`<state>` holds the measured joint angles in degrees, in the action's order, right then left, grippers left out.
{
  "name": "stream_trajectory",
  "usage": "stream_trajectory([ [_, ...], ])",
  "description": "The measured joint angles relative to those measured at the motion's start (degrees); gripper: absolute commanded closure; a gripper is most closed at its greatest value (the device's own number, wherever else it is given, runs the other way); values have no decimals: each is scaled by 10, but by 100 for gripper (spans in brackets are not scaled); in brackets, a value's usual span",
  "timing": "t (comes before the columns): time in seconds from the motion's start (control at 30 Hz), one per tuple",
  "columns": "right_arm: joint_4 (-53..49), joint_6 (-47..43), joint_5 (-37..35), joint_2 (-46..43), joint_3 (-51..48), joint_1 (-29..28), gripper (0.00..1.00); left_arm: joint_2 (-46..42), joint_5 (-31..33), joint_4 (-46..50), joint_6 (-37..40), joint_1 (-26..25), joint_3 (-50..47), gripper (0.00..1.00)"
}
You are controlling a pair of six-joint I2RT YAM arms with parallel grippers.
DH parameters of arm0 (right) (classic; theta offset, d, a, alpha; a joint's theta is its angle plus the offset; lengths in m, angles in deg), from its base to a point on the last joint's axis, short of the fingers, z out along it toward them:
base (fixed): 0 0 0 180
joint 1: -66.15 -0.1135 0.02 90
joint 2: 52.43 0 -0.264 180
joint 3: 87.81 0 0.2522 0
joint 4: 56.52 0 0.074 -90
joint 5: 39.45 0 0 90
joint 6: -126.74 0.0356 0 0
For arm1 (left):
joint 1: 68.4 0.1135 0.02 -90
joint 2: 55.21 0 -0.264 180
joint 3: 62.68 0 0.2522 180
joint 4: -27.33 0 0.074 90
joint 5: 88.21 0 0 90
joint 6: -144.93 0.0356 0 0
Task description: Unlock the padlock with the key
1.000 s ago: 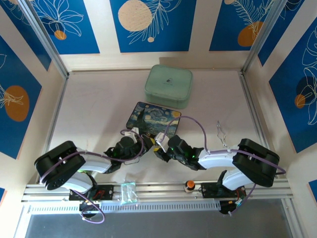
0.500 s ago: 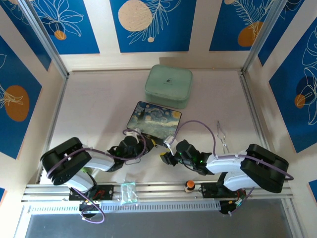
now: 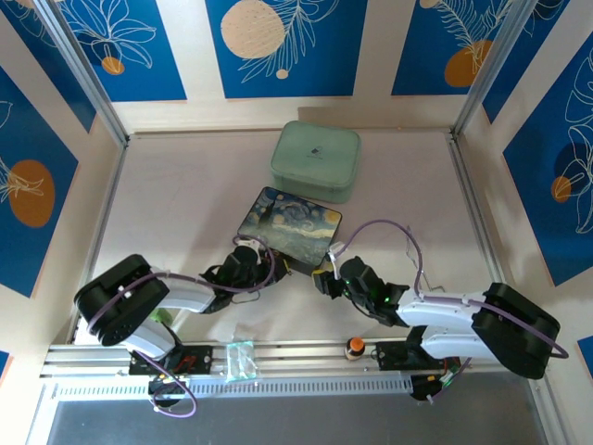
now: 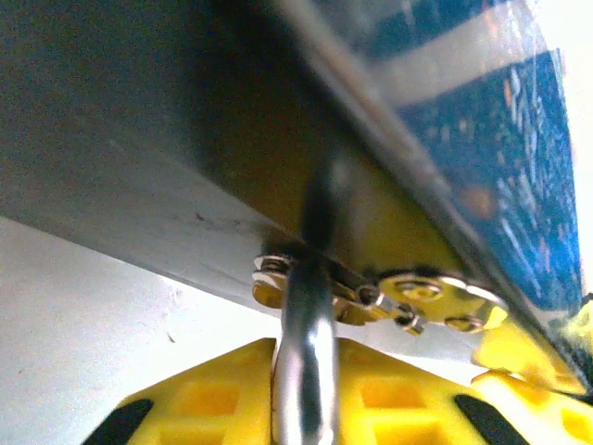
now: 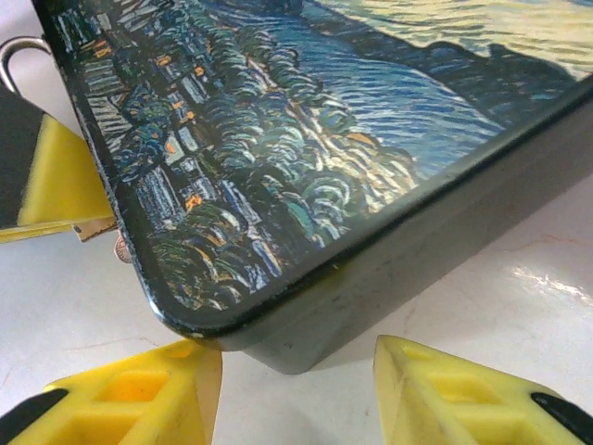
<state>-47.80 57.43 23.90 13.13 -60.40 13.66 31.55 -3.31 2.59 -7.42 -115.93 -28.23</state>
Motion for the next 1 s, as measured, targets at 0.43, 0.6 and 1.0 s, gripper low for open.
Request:
stream_trajectory([
  [0.43, -23, 49, -51, -67, -26, 9, 54, -26, 34, 149, 89, -2, 30, 68],
  [0.6, -24, 53, -51, -83, -35, 14, 54, -7, 29, 107, 93, -3, 26, 60],
  [1.0, -27, 55, -54, -124, -52, 27, 54, 17, 57, -1, 86, -15, -1, 55],
])
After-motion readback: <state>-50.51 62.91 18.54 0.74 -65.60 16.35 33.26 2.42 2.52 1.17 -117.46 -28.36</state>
